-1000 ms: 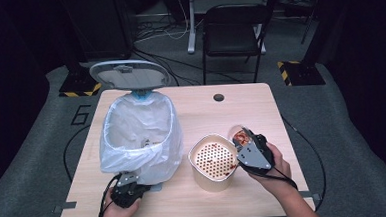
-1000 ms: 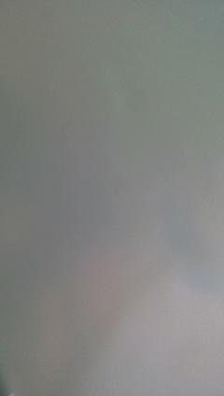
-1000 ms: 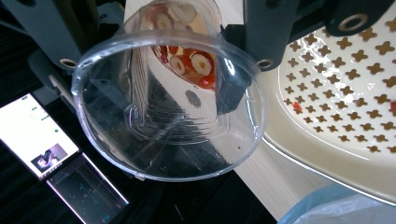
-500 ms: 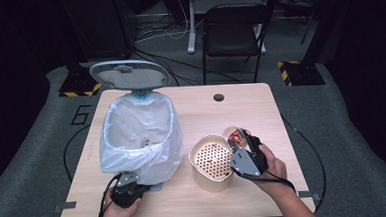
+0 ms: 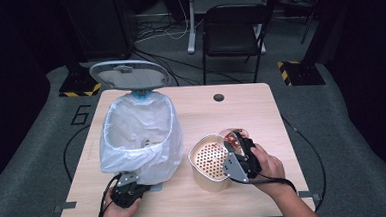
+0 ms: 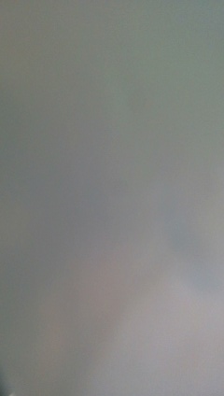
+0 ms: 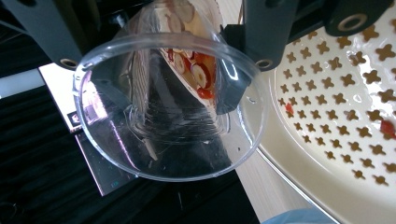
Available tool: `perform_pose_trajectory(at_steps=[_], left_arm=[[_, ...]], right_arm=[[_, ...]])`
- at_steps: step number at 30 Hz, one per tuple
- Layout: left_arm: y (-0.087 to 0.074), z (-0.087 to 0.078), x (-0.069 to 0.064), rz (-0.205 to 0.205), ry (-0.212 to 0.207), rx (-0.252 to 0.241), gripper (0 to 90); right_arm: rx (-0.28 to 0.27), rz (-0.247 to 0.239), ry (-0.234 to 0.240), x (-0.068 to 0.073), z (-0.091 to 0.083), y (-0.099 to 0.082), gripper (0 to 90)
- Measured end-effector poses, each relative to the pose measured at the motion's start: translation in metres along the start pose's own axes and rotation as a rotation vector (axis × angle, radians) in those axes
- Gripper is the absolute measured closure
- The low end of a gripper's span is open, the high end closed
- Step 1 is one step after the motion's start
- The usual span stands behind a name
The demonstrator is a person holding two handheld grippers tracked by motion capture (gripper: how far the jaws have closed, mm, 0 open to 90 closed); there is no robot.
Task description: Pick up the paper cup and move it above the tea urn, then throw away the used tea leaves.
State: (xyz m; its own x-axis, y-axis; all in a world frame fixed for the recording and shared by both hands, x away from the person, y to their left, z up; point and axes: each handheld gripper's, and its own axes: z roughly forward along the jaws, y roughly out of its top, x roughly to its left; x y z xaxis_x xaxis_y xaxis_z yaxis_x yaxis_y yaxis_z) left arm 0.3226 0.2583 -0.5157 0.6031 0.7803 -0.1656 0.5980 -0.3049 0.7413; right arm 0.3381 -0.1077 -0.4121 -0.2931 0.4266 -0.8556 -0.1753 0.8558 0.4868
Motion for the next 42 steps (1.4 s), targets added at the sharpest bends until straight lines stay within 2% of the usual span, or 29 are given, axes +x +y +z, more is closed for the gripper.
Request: perform_pose_trajectory(at_steps=[6,17,18,19,21,25,26,31,32,33,36,37,39,41,42], left_arm=[[0.0,0.0,0.0,0.0,0.0,0.0,90.0],[0.0,0.0,0.0,-0.001,0.0,0.0,90.0],[0.0,0.0,0.0,0.0,0.0,0.0,90.0],[0.0,0.0,0.0,0.0,0.0,0.0,90.0],[0.0,0.0,0.0,0.0,0.001,0.0,90.0],[0.0,0.0,0.0,0.0,0.0,0.0,90.0],[0.0,0.0,0.0,0.0,0.0,0.0,90.0],[0.0,0.0,0.0,-0.008,-0.002,-0.005,90.0],[0.0,0.0,0.0,-0.008,-0.001,-0.005,90.0],[0.0,0.0,0.0,-0.007,-0.002,-0.005,90.0],[0.0,0.0,0.0,-0.007,-0.002,-0.004,90.0],[0.0,0.0,0.0,-0.007,-0.002,-0.005,90.0],[0.0,0.0,0.0,-0.007,-0.002,-0.005,90.0],[0.0,0.0,0.0,-0.007,-0.001,-0.004,90.0],[0.0,0.0,0.0,-0.007,-0.001,-0.004,90.0]], right_arm=[[0.005,-0.076,-0.009,0.004,-0.001,0.002,53.3],[0.008,-0.139,0.01,0.01,0.001,0.003,53.4],[0.029,-0.084,0.006,0.015,-0.001,0.002,53.6],[0.029,-0.084,0.006,0.015,-0.001,0.002,53.6],[0.007,-0.176,0.006,0.013,0.001,0.004,53.7],[0.01,-0.207,0.012,0.015,0.0,0.007,53.7],[0.006,-0.242,0.013,0.014,0.001,0.008,53.7],[0.015,-0.318,0.017,0.017,0.002,0.01,53.7],[0.027,-0.297,0.016,0.02,0.001,0.009,53.7],[0.019,-0.336,0.024,0.018,0.002,0.01,53.8],[0.025,-0.337,0.012,0.022,0.003,0.009,53.7],[0.019,-0.365,0.015,0.021,0.003,0.01,53.8],[0.017,-0.388,0.006,0.021,0.003,0.01,53.8],[0.026,-0.377,-0.003,0.025,0.003,0.008,53.9],[0.023,-0.395,-0.002,0.025,0.004,0.008,53.8]])
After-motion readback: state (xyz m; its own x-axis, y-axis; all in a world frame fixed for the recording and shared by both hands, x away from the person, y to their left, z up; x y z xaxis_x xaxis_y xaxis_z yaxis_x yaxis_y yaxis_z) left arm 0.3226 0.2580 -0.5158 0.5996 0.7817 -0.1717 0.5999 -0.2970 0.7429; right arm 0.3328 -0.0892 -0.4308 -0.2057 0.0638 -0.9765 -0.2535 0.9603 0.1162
